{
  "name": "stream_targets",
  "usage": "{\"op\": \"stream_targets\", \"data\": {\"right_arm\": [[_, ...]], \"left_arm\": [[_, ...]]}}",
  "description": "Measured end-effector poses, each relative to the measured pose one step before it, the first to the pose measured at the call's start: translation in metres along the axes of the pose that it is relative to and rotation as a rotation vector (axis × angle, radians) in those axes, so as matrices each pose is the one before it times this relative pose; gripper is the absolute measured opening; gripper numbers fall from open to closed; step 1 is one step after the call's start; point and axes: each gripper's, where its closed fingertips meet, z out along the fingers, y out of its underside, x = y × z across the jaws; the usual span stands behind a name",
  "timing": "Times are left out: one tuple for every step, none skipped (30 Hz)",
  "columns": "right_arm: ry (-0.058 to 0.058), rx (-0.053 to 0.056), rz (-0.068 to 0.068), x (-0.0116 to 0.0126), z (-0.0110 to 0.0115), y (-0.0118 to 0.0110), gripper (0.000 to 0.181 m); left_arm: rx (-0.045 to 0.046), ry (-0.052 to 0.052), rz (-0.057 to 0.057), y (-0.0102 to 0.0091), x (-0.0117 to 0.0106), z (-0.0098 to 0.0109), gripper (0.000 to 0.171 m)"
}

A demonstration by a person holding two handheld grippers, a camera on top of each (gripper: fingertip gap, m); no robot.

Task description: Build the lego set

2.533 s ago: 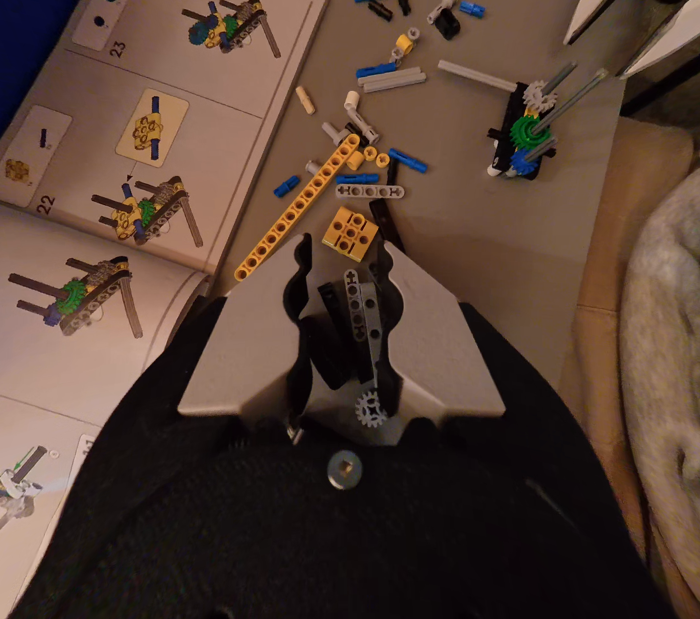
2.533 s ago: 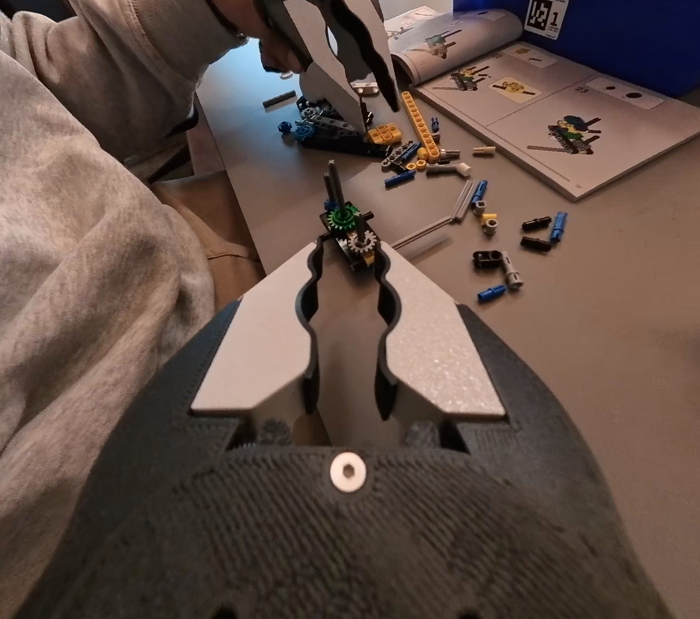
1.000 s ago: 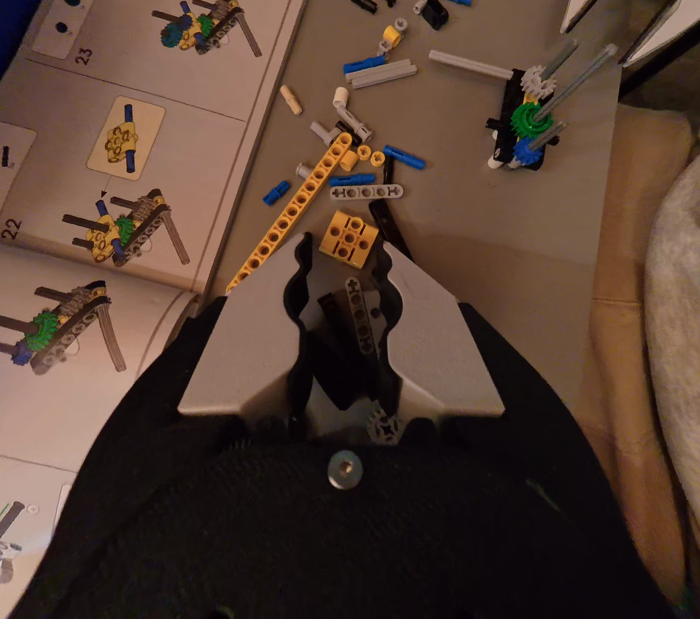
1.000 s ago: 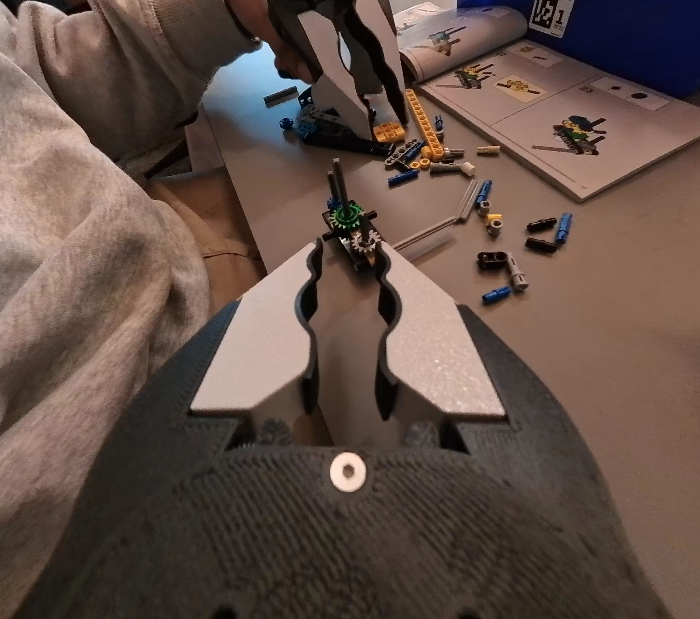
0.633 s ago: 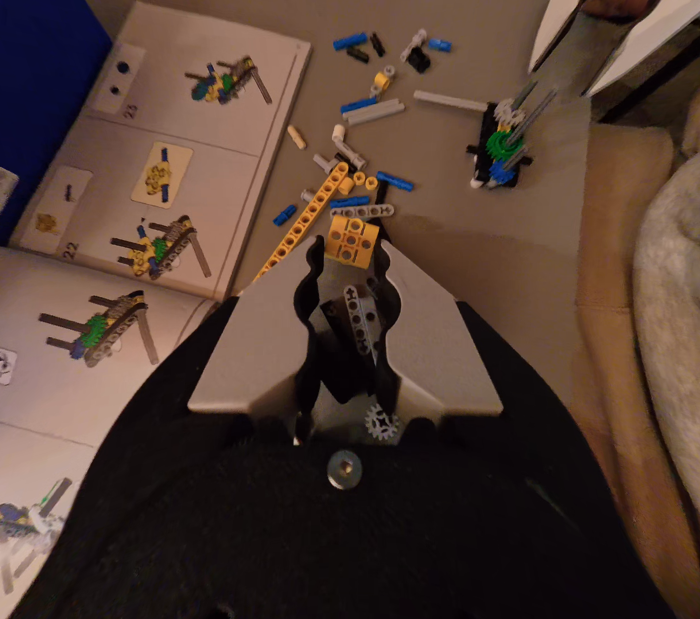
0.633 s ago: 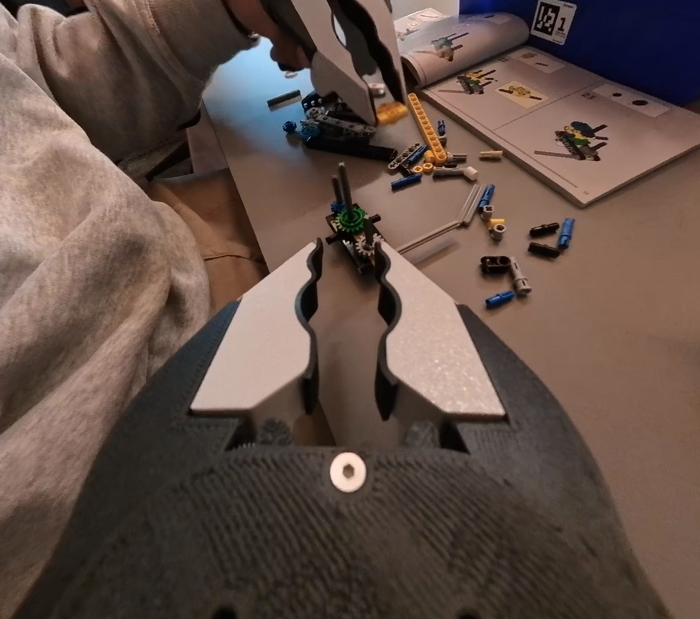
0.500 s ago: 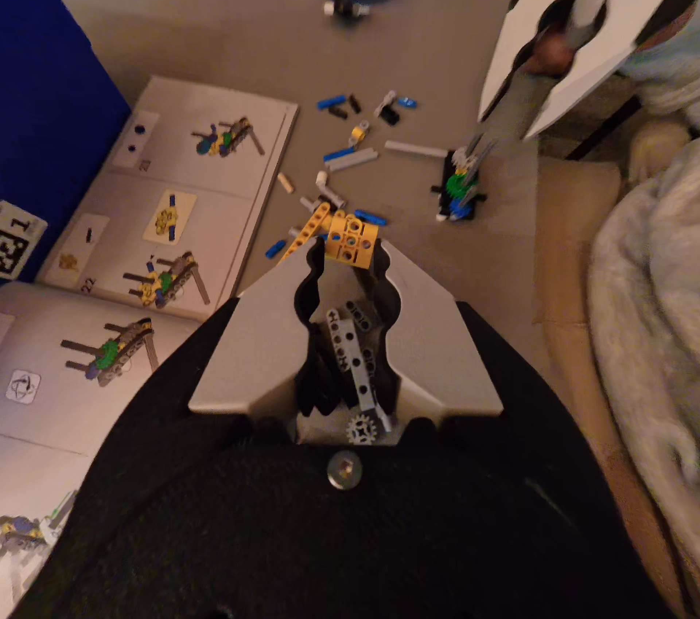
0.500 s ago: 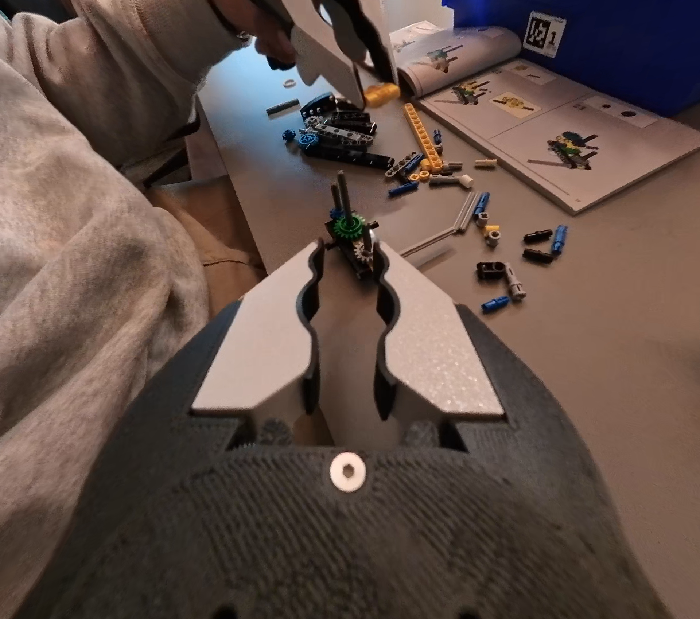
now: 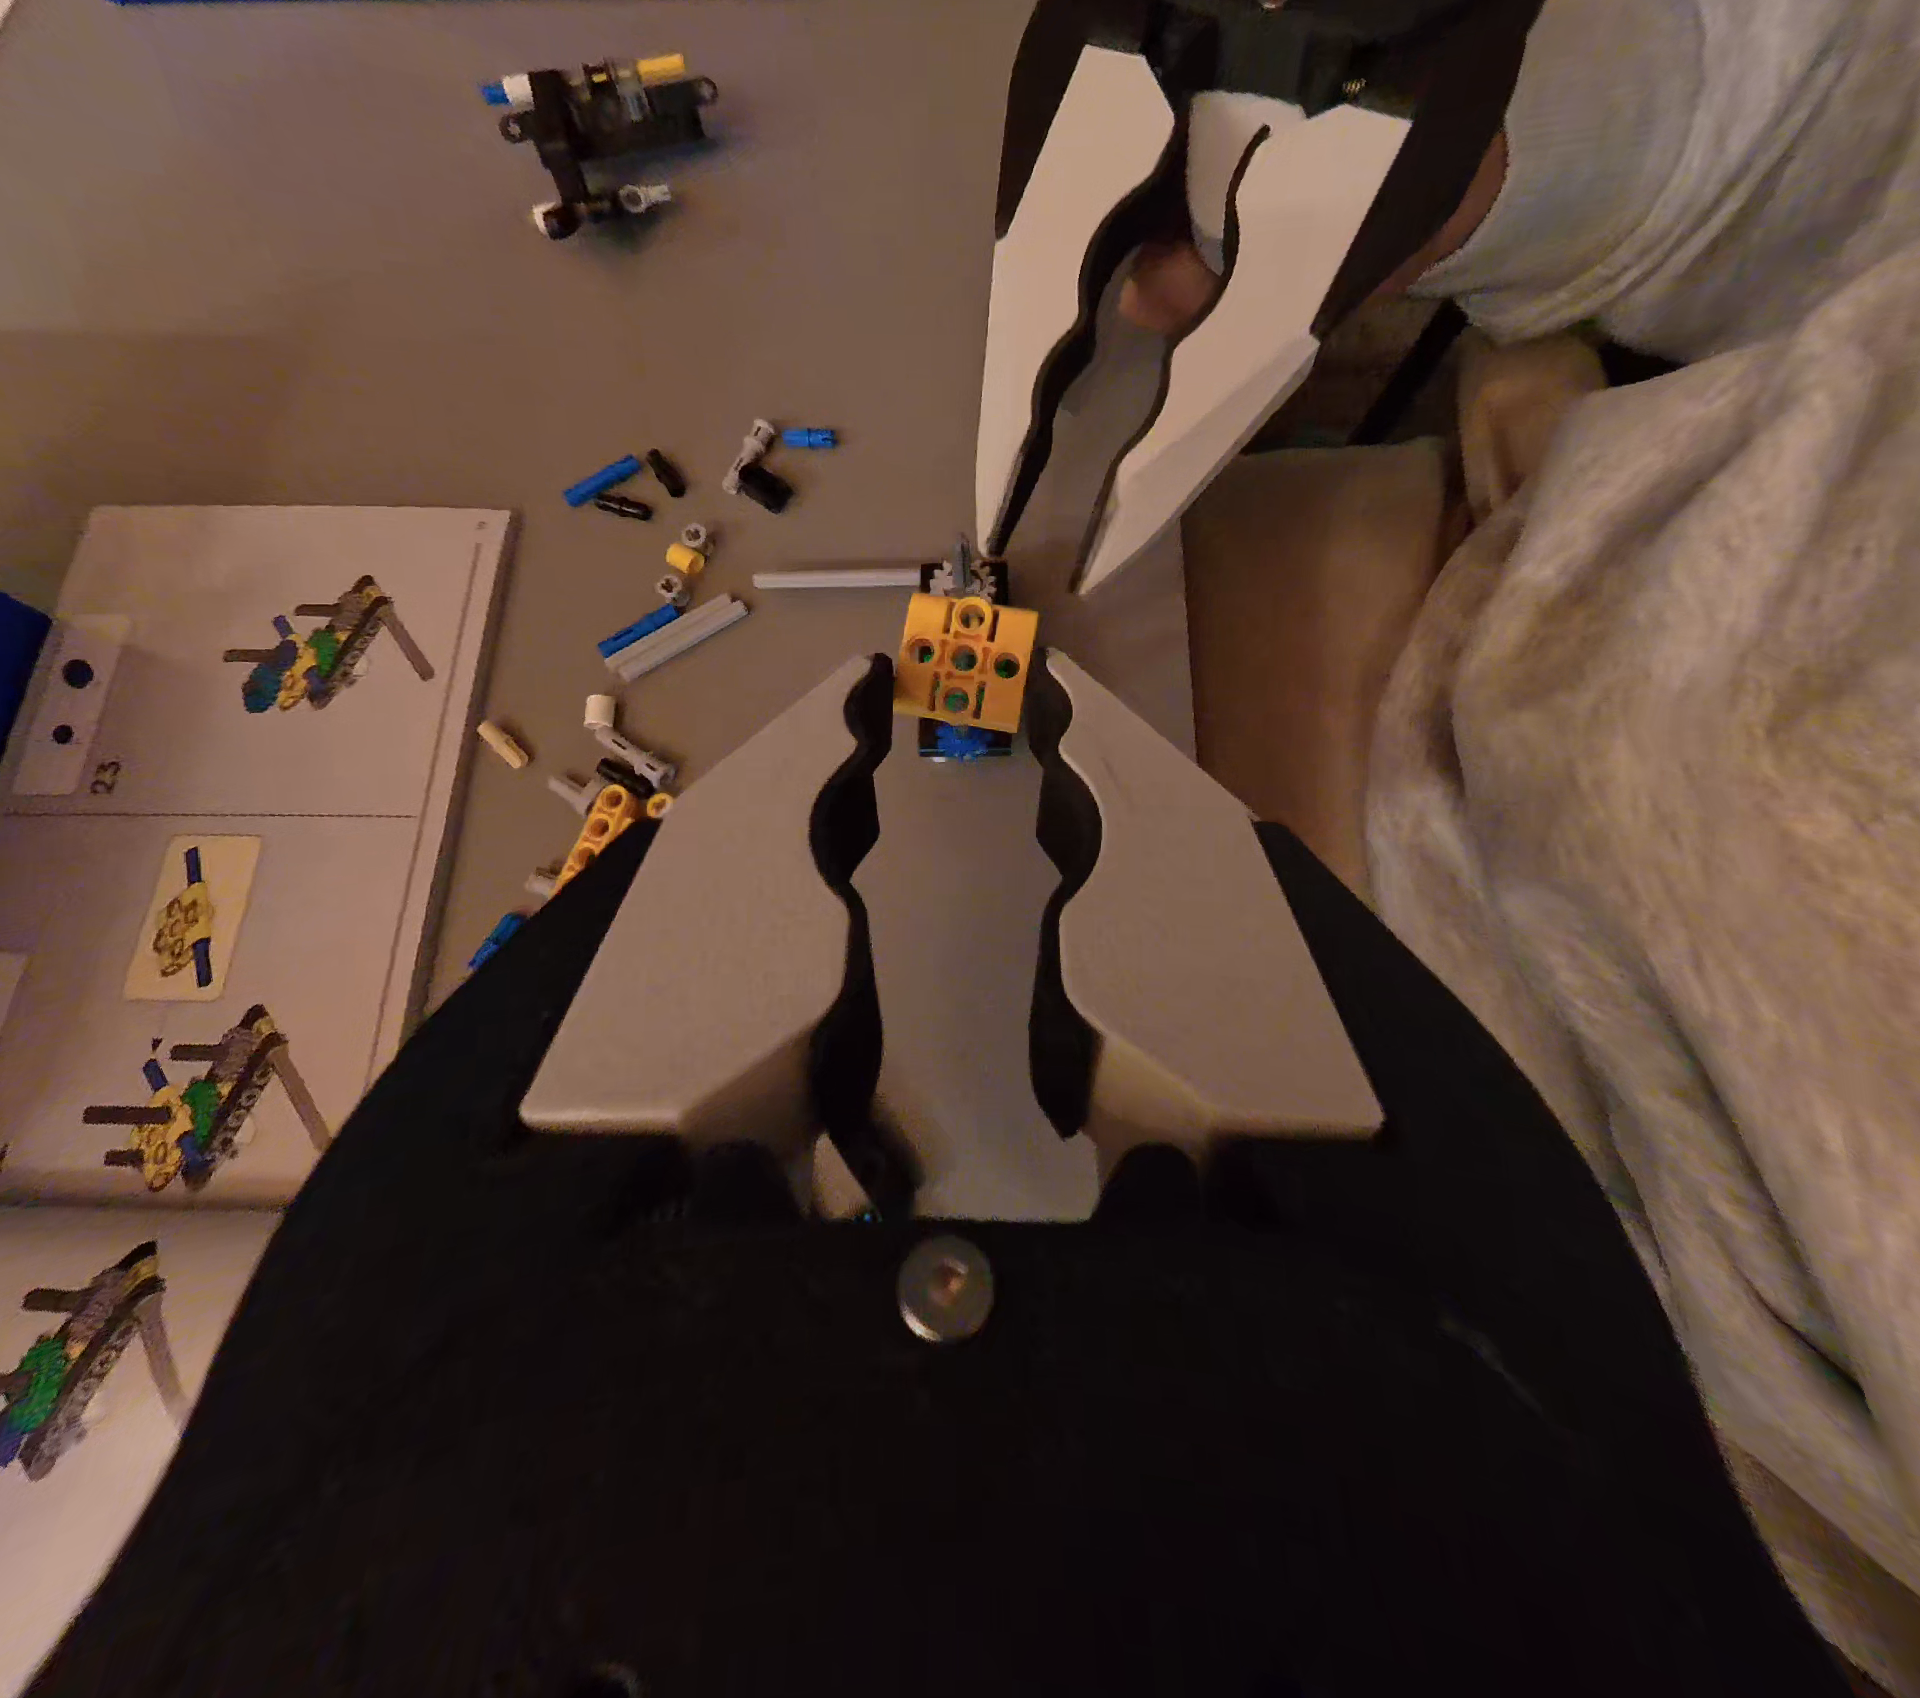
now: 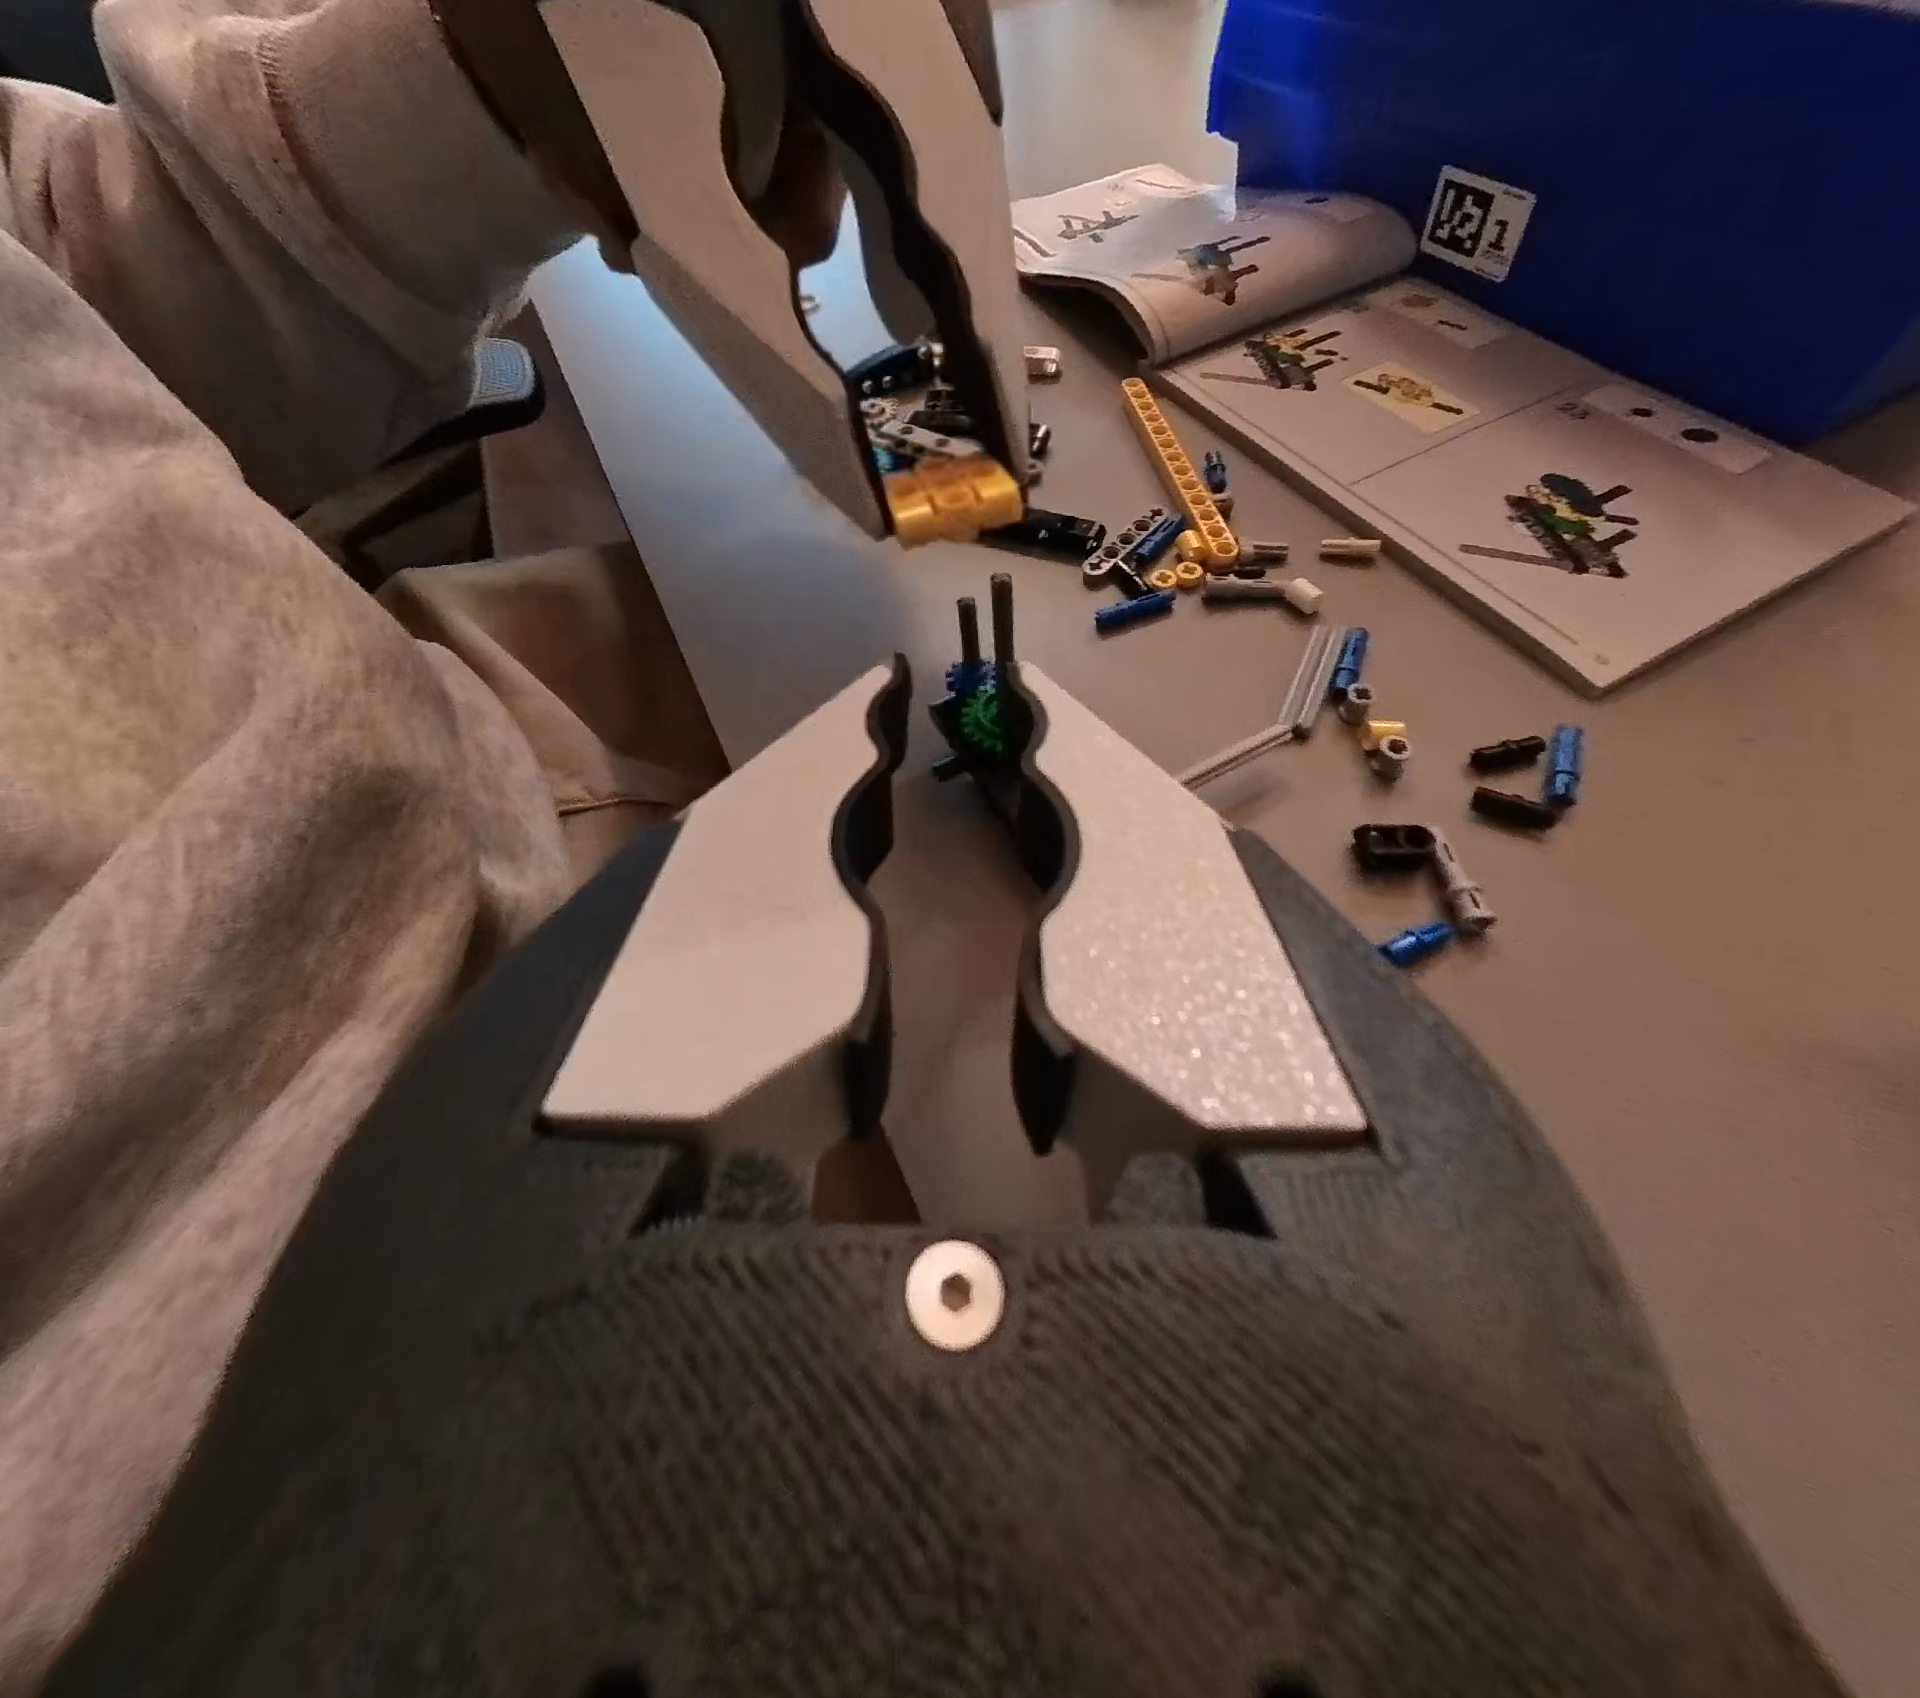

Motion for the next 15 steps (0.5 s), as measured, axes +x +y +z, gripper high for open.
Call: {"op": "stream_targets", "data": {"right_arm": [[0.0130,-0.0018,-0.0029,0.00149,0.00042,0.00010,0.015],[0.0112,-0.0012,-0.0035,0.00139,0.00017,0.00011,0.014],[0.0098,-0.0001,-0.0017,0.00147,0.00030,0.00001,0.014],[0.0066,0.0024,0.0019,0.00107,0.00037,-0.00043,0.013],[0.0018,0.0025,0.0036,0.00044,0.00068,-0.00057,0.013],[0.0002,0.0009,0.0030,0.00026,0.00082,-0.00022,0.014],[-0.0004,-0.0005,0.0016,-0.00004,0.00092,0.00005,0.014],[-0.0012,-0.0019,0.0007,-0.00032,0.00119,0.00013,0.014],[0.0000,-0.0030,-0.0001,-0.00022,0.00129,0.00024,0.014],[0.0000,-0.0031,-0.0009,-0.00044,0.00130,0.00037,0.014],[-0.0002,-0.0030,-0.0010,-0.00058,0.00127,0.00027,0.014],[0.0006,-0.0036,-0.0012,-0.00056,0.00131,0.00032,0.014],[0.0009,-0.0040,-0.0024,-0.00050,0.00112,0.00055,0.013],[0.0009,-0.0041,-0.0034,-0.00052,0.00085,0.00044,0.013],[0.0009,-0.0039,-0.0033,-0.00031,0.00073,0.00054,0.013]], "left_arm": [[-0.00793,-0.0014,-0.0006,0.00045,0.00001,0.00210,0.024],[-0.00603,-0.0042,0.0029,0.00022,-0.00034,0.00153,0.024],[-0.00548,-0.0046,0.0031,0.00008,-0.00032,0.00116,0.024],[-0.00183,-0.0041,0.0013,-0.00053,-0.00039,0.00092,0.024],[0.00033,0.0025,-0.0004,-0.00082,0.00048,0.00060,0.024],[-0.00097,0.0034,-0.0014,-0.00048,0.00046,0.00064,0.024],[-0.00255,-0.0001,-0.0010,-0.00006,-0.00015,0.00076,0.024],[-0.00344,-0.0020,-0.0001,0.00004,-0.00056,0.00073,0.025],[-0.00300,-0.0018,0.0003,0.00030,-0.00047,0.00069,0.025],[-0.00242,-0.0025,-0.0009,0.00015,-0.00069,0.00066,0.024],[-0.00232,-0.0002,-0.0018,0.00012,-0.00035,0.00054,0.024],[-0.00114,0.0010,-0.0017,-0.00004,-0.00015,0.00045,0.024],[0.00088,0.0026,-0.0015,-0.00051,0.00040,0.00019,0.024],[0.00139,0.0020,-0.0004,-0.00060,0.00043,0.00010,0.024],[0.00018,0.0013,0.0009,-0.00036,0.00047,0.00008,0.024]]}}
